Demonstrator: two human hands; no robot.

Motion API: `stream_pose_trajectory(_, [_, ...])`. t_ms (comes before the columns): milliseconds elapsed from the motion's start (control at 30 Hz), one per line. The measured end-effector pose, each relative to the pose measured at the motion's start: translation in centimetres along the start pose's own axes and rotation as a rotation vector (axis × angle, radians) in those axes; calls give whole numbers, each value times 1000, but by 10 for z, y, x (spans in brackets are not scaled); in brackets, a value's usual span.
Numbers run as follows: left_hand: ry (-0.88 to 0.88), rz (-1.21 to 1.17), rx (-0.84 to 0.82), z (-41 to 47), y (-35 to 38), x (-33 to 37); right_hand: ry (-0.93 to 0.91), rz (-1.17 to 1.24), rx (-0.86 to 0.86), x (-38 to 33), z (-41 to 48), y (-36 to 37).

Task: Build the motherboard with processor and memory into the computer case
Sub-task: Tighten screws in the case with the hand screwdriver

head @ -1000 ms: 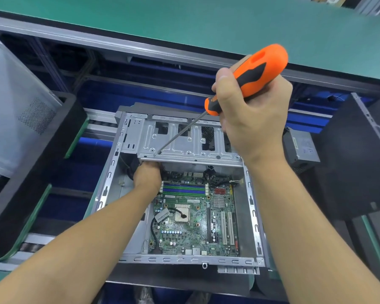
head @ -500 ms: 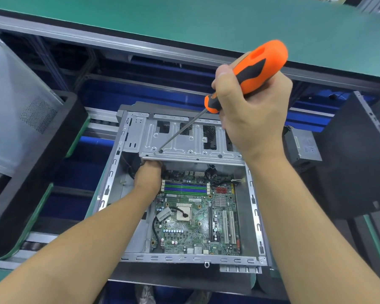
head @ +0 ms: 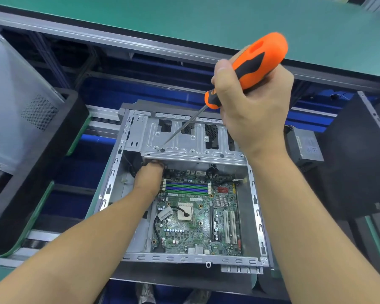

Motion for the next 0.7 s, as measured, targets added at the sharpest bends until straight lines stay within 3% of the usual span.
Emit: stream_pose_trajectory(700, [-48, -67, 80, -6, 5, -3, -10, -137, -76, 6, 23, 8])
Point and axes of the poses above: each hand's wrist, its own z-axis towards the middle knuckle, its own y-axis out of the palm, x = y × z, the point moved 6 cm from there along z, towards the middle knuckle, and after that the axes turned 13 degrees about y, right-handed, at the moved point
